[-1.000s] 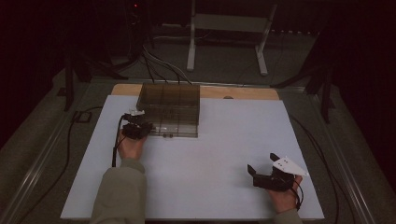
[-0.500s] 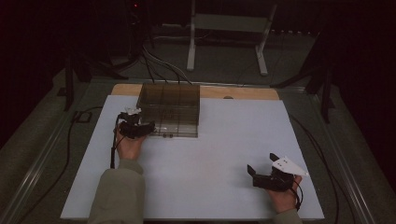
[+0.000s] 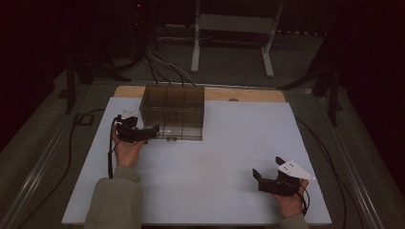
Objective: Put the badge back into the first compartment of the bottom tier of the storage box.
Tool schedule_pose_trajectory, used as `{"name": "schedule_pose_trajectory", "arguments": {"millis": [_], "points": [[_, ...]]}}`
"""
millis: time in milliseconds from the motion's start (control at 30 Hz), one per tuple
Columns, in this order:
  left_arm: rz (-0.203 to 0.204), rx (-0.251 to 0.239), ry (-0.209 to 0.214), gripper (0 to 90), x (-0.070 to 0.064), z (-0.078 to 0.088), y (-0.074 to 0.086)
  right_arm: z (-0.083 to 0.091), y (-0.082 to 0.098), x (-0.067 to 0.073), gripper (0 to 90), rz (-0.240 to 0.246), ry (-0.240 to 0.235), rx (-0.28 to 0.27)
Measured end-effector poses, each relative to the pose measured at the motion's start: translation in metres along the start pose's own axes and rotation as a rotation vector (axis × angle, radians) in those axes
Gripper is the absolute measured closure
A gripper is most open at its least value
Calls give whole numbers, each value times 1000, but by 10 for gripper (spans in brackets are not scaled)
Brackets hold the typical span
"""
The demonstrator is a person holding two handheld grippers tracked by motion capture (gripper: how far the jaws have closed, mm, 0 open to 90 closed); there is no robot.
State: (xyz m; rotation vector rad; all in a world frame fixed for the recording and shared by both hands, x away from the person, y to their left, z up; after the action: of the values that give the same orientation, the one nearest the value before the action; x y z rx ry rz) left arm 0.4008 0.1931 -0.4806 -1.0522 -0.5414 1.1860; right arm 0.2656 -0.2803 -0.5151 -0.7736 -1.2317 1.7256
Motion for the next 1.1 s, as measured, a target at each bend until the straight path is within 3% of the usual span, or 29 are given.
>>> {"name": "schedule_pose_trajectory", "arguments": {"millis": [367, 633, 767, 900, 1000, 1067, 1100], "points": [[-37, -75, 56, 5, -3, 29, 3, 0, 0, 1, 9, 2, -2, 0], [-96, -135, 101, 4, -8, 53, 14, 0, 0, 4, 9, 5, -12, -2], [-116, -165, 105, 5, -11, 64, 20, 1, -1, 5, 9, 6, -17, -4], [-153, -198, 74, 5, -15, 81, 39, 2, -1, 6, 9, 3, -22, -9], [-146, -202, 77, 5, -13, 90, 52, 3, -1, 7, 9, -2, -26, -14], [-146, -202, 77, 5, -13, 90, 52, 4, -1, 7, 9, -2, -28, -14], [-147, -194, 68, 5, -10, 95, 62, 4, -1, 7, 9, -2, -28, -14]]}}
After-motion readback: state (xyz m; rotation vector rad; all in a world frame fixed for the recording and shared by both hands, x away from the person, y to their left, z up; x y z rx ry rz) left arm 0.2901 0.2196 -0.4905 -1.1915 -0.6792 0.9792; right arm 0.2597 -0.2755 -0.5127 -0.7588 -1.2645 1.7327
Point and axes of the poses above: each handheld gripper's, and its own axes: z roughly backward along the jaws, y roughly out of its underside, x roughly to its left, the point moved 2 cm from there along -z, roughly forward along the jaws, and after that the axes turned 7 degrees about -x, right-handed, at the moved point
